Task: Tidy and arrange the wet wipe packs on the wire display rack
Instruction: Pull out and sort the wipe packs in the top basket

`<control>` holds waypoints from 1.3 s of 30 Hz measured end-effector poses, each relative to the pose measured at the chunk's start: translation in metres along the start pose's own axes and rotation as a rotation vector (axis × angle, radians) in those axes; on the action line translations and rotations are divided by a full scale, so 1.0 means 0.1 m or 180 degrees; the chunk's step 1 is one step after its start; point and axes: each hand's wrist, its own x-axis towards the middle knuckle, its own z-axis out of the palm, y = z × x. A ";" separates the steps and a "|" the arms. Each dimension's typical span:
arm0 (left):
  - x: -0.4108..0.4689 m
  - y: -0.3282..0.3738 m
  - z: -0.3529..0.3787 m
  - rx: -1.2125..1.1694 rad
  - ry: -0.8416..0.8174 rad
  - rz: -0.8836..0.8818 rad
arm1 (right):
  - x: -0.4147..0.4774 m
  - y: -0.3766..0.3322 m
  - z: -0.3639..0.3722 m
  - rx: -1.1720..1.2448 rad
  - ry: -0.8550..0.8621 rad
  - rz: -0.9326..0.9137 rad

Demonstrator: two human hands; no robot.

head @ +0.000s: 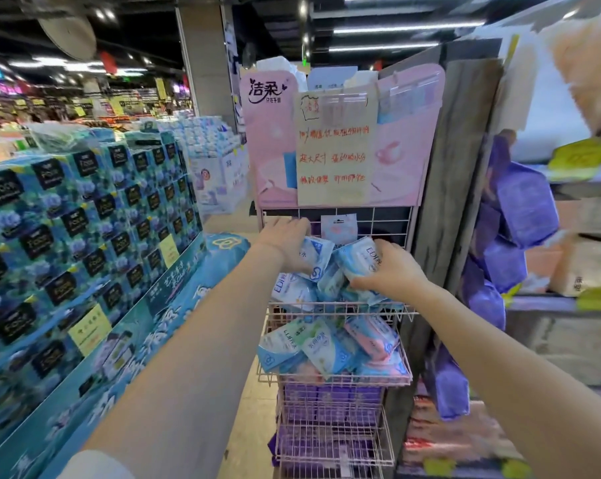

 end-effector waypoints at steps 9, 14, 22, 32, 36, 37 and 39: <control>-0.02 0.03 0.00 0.0341 0.0144 -0.0223 | 0.01 0.05 -0.17 0.0574 0.0345 -0.0184; 0.00 0.15 -0.28 -0.1020 0.0343 -0.0753 | 0.03 -0.01 -0.28 0.0904 0.0557 -0.0327; 0.11 0.67 -0.27 -0.3068 0.0295 -0.1496 | -0.01 -0.06 -0.36 0.1731 0.0989 -0.0144; -0.12 1.01 -0.02 -0.4011 0.0265 -0.1746 | -0.14 0.09 -0.12 0.2006 0.0816 -0.0062; -0.18 1.01 -0.01 -0.4045 0.0006 -0.1502 | -0.19 0.10 -0.11 0.2067 0.0750 -0.0053; -0.18 1.01 -0.02 -0.4020 -0.0007 -0.1482 | -0.20 0.08 -0.14 0.2046 0.0702 -0.0105; -0.18 1.03 -0.02 -0.3951 -0.0037 -0.1487 | -0.20 0.05 -0.18 0.2026 0.0562 -0.0194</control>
